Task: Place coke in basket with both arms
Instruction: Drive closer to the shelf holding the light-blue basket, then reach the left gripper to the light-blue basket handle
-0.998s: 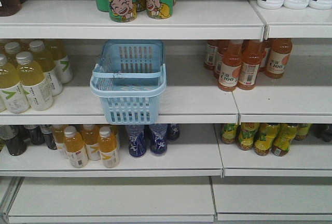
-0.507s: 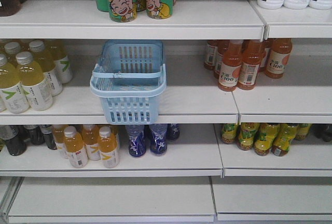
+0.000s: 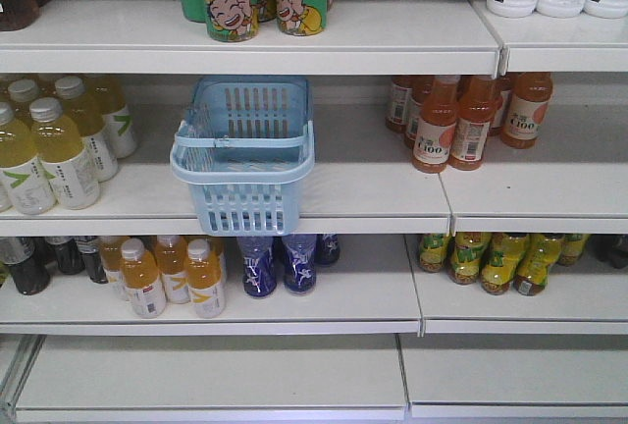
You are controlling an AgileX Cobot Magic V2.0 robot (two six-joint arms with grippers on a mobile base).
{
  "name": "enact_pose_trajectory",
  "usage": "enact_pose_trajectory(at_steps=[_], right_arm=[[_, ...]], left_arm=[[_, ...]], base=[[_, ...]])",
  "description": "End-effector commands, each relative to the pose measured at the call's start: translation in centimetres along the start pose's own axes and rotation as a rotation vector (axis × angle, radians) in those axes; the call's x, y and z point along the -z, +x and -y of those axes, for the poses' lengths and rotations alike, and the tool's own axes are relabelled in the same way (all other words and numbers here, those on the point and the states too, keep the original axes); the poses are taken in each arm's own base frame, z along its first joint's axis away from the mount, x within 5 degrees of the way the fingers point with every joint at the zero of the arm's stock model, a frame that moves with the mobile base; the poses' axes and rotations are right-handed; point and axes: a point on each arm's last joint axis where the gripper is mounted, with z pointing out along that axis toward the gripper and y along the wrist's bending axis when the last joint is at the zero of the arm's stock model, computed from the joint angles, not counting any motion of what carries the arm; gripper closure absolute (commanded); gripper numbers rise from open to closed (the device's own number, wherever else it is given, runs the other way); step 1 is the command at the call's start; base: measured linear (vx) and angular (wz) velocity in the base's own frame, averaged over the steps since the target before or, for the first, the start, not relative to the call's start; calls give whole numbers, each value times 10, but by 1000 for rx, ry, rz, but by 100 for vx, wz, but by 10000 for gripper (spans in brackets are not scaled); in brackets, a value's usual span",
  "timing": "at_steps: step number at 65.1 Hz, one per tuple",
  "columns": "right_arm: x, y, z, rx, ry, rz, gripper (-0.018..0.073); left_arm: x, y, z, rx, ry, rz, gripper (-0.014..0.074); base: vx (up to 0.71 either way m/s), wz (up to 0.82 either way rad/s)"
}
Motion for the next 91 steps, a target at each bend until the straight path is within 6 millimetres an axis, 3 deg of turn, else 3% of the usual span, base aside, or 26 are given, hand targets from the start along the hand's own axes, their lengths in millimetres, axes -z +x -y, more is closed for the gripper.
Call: enact_pose_trajectory(at_steps=[1,9,18,42,48,57,69,77,91], right_arm=[[1,-4,0,9,6,77,568],[1,-4,0,9,6,77,568],[1,-4,0,9,6,77,568],[1,-4,0,9,6,77,568],[1,-4,0,9,6,77,568],[1,-4,0,9,6,77,568],[1,-4,0,9,6,77,568],[1,-4,0,9,6,77,568],[1,-4,0,9,6,77,568]], left_arm=[[-6,-20,0,24,-2,115,601],[-16,-19,-1,31,-10,96,594],[-26,-14,-1,31,-15,32,528],[-27,-12,-2,29,-16,13,83],[-27,-13,-2,37,-15,20,17],[-27,-15,1,227,14,37,6],[-36,-16,6,739,81,9,6],[-57,-22,14,871,133,-92,6],[-116,-35,36,991,342,-298,6]], base=[[0,0],[0,0],[0,0],[0,0],[0,0],[0,0],[0,0],[0,0],[0,0]])
